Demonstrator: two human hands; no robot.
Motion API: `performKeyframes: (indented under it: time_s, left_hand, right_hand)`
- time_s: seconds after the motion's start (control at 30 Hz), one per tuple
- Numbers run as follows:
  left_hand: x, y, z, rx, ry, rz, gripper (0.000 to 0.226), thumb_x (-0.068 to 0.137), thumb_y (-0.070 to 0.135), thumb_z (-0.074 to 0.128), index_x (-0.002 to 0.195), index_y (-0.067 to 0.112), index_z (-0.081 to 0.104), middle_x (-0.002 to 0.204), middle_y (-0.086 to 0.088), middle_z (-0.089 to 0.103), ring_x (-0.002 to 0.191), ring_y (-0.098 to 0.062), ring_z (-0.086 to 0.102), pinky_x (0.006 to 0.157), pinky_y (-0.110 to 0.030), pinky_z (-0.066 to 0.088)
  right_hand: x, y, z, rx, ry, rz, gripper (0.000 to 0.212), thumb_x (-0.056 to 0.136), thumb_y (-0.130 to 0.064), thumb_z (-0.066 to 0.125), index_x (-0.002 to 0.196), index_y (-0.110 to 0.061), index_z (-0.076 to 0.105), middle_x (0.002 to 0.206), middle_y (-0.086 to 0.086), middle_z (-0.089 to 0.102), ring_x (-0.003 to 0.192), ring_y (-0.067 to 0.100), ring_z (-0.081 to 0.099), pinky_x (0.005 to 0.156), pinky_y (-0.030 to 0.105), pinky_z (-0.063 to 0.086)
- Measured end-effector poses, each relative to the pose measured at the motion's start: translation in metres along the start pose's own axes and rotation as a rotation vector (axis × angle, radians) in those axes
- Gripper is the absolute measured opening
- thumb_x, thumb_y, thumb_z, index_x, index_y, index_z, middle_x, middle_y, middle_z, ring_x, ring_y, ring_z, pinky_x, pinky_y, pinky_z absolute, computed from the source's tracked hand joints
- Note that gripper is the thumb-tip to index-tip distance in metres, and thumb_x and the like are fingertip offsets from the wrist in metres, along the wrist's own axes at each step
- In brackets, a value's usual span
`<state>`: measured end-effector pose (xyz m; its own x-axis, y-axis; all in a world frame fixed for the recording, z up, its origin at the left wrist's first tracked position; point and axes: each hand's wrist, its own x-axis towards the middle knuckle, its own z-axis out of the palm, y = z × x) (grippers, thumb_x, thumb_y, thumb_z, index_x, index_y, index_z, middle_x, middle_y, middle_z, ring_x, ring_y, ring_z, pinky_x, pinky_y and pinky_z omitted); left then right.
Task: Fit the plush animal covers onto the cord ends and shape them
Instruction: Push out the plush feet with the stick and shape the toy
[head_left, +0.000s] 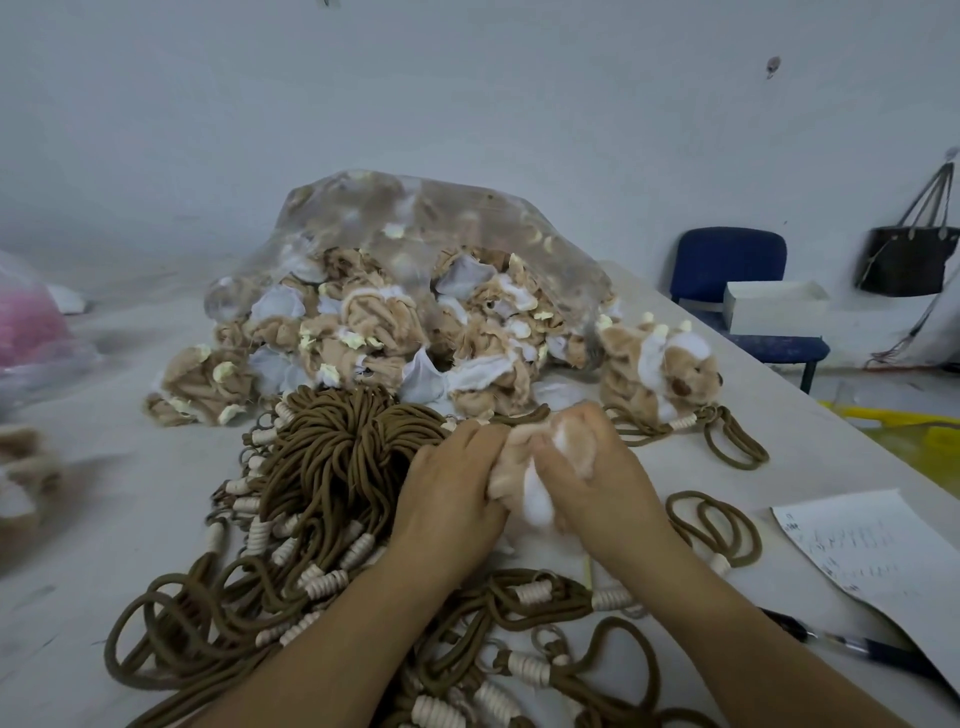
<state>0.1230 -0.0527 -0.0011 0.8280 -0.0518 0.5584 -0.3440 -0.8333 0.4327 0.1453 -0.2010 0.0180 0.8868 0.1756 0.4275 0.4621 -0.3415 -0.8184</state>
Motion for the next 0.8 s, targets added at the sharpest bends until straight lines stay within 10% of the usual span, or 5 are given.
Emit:
performKeyframes:
  time_s: [0.2, 0.33, 0.6, 0.8]
  left_hand:
    - [0.001, -0.004, -0.006, -0.128, 0.192, -0.193, 0.036, 0.093, 0.031, 0.047, 0.126, 0.018, 0.057, 0.117, 0.011, 0.039, 0.116, -0.012, 0.041, 0.098, -0.032, 0.034]
    - [-0.002, 0.012, -0.010, 0.020, 0.468, -0.020, 0.031, 0.085, 0.037, 0.051, 0.102, 0.014, 0.064, 0.108, -0.002, 0.051, 0.102, -0.015, 0.044, 0.087, -0.023, 0.025]
    - [-0.001, 0.007, -0.004, -0.393, 0.091, -0.286, 0.013, 0.089, 0.033, 0.063, 0.083, 0.040, 0.055, 0.078, 0.015, 0.062, 0.076, 0.005, 0.058, 0.062, -0.008, 0.042]
    - [0.003, 0.000, -0.006, -0.802, 0.106, -0.585, 0.020, 0.091, 0.015, 0.061, 0.080, 0.027, 0.074, 0.068, 0.006, 0.069, 0.059, -0.003, 0.060, 0.053, -0.015, 0.044]
  right_hand:
    - [0.003, -0.002, -0.014, 0.218, 0.187, 0.022, 0.019, 0.090, -0.039, 0.057, 0.081, -0.053, 0.048, 0.077, -0.009, 0.064, 0.066, -0.004, 0.061, 0.047, 0.010, 0.044]
    - [0.001, 0.001, -0.011, 0.119, 0.168, -0.035, 0.021, 0.090, -0.036, 0.059, 0.087, -0.052, 0.045, 0.088, -0.006, 0.060, 0.077, 0.003, 0.059, 0.056, 0.009, 0.044]
    - [-0.005, -0.006, -0.002, -0.076, 0.032, -0.292, 0.016, 0.087, -0.038, 0.059, 0.091, -0.029, 0.046, 0.095, -0.005, 0.049, 0.089, 0.001, 0.048, 0.075, 0.008, 0.037]
    - [-0.008, -0.005, 0.004, -0.162, -0.163, -0.383, 0.022, 0.088, -0.017, 0.066, 0.093, -0.026, 0.047, 0.095, -0.009, 0.045, 0.089, -0.008, 0.045, 0.075, 0.006, 0.036]
